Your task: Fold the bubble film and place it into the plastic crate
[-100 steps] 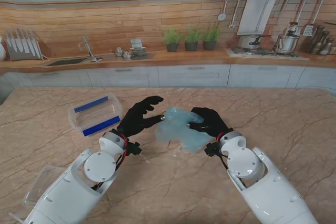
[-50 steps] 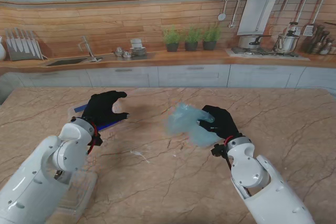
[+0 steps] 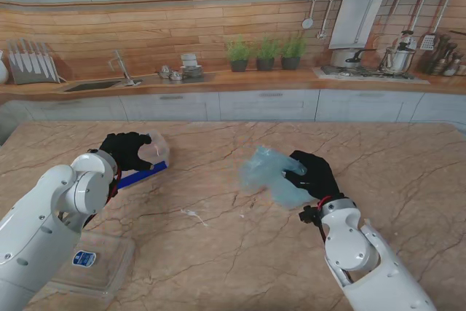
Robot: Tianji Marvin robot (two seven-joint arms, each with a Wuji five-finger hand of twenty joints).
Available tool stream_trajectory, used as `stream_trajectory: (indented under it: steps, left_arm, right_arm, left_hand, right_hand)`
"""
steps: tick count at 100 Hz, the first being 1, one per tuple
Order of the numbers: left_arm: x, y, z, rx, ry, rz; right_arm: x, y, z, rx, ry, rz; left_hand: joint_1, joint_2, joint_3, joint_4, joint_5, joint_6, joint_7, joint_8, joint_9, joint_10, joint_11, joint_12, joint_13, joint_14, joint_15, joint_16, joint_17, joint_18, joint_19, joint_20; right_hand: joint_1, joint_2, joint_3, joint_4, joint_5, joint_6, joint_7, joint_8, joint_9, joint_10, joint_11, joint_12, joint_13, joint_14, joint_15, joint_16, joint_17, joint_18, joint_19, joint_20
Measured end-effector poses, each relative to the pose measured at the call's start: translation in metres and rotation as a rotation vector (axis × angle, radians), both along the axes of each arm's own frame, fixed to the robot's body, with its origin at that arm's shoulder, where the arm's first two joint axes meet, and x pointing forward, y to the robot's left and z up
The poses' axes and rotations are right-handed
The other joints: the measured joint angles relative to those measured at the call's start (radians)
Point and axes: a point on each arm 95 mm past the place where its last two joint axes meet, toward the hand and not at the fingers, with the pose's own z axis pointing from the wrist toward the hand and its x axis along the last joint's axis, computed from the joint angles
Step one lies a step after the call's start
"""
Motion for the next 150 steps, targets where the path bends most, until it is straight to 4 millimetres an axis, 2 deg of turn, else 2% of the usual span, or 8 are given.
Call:
stream_trajectory:
  steps: [52, 68, 83, 95, 113, 137, 141, 150]
  left_arm:
    - [0.026, 0.005, -0.052, 0.1, 0.186, 0.081]
    - [0.029, 0.009, -0.064, 0.119, 0.185, 0.092]
    - [0.029, 0.008, -0.068, 0.131, 0.184, 0.087]
    - [0.032, 0.007, -0.073, 0.141, 0.138, 0.085]
    - [0.035, 0.006, -0.087, 0.163, 0.058, 0.075]
    - [0.036, 0.001, -0.1, 0.119, -0.017, 0.045]
    - [0.037, -0.001, -0.101, 0.11, -0.034, 0.017]
    - [0.038, -0.006, -0.105, 0.094, -0.069, -0.013]
  right_arm:
    - [0.0, 0.001, -0.009, -0.015, 0.031, -0.025]
    - [0.0, 0.003, -0.012, -0.021, 0.049, -0.025]
    - [0.001, 0.003, -0.013, -0.021, 0.059, -0.028]
    - [0.001, 0.004, -0.014, -0.018, 0.065, -0.03]
    - [0.0, 0.004, -0.012, -0.008, 0.062, -0.035]
    - [-0.008, 0.0, -0.005, 0.0, 0.016, -0.051]
    - [-0.01, -0.001, -0.004, 0.002, 0.007, -0.055]
    - [-0.014, -0.004, -0.001, 0.002, -0.018, -0.061]
  left_hand:
    - [0.012, 0.001, 0.002, 0.0, -0.012, 0.0, 0.007, 0.014, 0.01, -0.001, 0.025, 0.0, 0.009, 0.0, 0.057, -0.001, 0.011, -0.021, 0.074, -0.002]
    - [0.038, 0.001, 0.071, 0.01, -0.006, 0.0, 0.065, 0.039, 0.082, -0.014, 0.07, 0.015, 0.061, 0.0, 0.101, 0.022, 0.045, -0.021, 0.131, 0.016]
    - [0.088, 0.001, 0.155, 0.01, 0.062, -0.003, 0.172, 0.087, 0.19, -0.021, 0.124, 0.041, 0.157, -0.001, 0.167, 0.049, 0.12, -0.007, 0.224, 0.056]
    - [0.13, 0.002, 0.222, 0.01, 0.114, -0.04, 0.303, 0.149, 0.282, -0.023, 0.179, 0.082, 0.235, -0.001, 0.244, 0.099, 0.173, 0.034, 0.335, 0.109]
    - [0.258, -0.042, 0.257, 0.005, 0.175, -0.086, 0.555, 0.224, 0.54, -0.06, 0.146, 0.402, 0.408, 0.004, 0.394, 0.258, 0.285, 0.061, 0.5, 0.191]
    - [0.298, -0.042, 0.314, -0.002, 0.182, -0.073, 0.617, 0.268, 0.555, -0.07, 0.149, 0.463, 0.436, 0.033, 0.433, 0.394, 0.304, 0.075, 0.556, 0.263]
    - [0.298, -0.042, 0.315, -0.023, 0.182, -0.073, 0.618, 0.272, 0.555, -0.073, 0.163, 0.472, 0.443, 0.036, 0.442, 0.418, 0.306, 0.075, 0.559, 0.276]
    - [0.298, -0.042, 0.329, -0.023, 0.182, -0.076, 0.626, 0.287, 0.555, -0.073, 0.197, 0.476, 0.449, 0.037, 0.451, 0.463, 0.306, 0.074, 0.559, 0.312]
  right_hand:
    - [0.0, 0.0, 0.0, 0.0, 0.0, -0.003, 0.0, 0.008, 0.0, 0.001, 0.001, 0.0, 0.0, 0.0, 0.001, 0.0, -0.007, 0.0, 0.0, 0.0]
    - [0.0, 0.0, -0.001, 0.0, 0.0, -0.003, 0.0, 0.009, 0.0, 0.001, 0.001, 0.0, 0.0, 0.0, 0.001, 0.0, -0.009, 0.0, 0.0, 0.0]
    - [0.0, 0.0, -0.001, 0.0, 0.0, -0.003, 0.0, 0.009, 0.0, 0.001, 0.001, 0.0, 0.0, 0.0, 0.001, 0.0, -0.009, 0.0, 0.0, 0.0]
    - [0.0, 0.0, -0.001, 0.0, 0.0, -0.003, 0.0, 0.009, 0.0, 0.001, 0.001, 0.0, 0.0, 0.0, 0.001, 0.0, -0.009, 0.0, 0.0, 0.0]
    - [0.0, 0.0, -0.001, 0.001, 0.0, -0.003, 0.0, 0.009, 0.0, 0.001, 0.001, 0.0, 0.0, 0.0, 0.001, 0.0, -0.009, 0.0, 0.0, 0.0]
    - [0.0, 0.016, -0.01, 0.001, 0.0, -0.003, 0.0, 0.009, 0.0, 0.001, 0.001, 0.0, 0.0, 0.0, 0.001, 0.0, -0.01, 0.0, 0.0, 0.0]
    - [0.0, 0.016, -0.01, 0.001, 0.0, -0.003, 0.0, 0.009, 0.0, 0.001, 0.001, 0.0, 0.0, 0.0, 0.001, 0.0, -0.01, 0.0, 0.0, 0.0]
    - [0.0, 0.016, -0.01, 0.001, 0.0, -0.003, 0.0, 0.009, 0.0, 0.001, 0.006, 0.0, 0.0, 0.0, 0.002, 0.0, -0.009, 0.0, 0.0, 0.0]
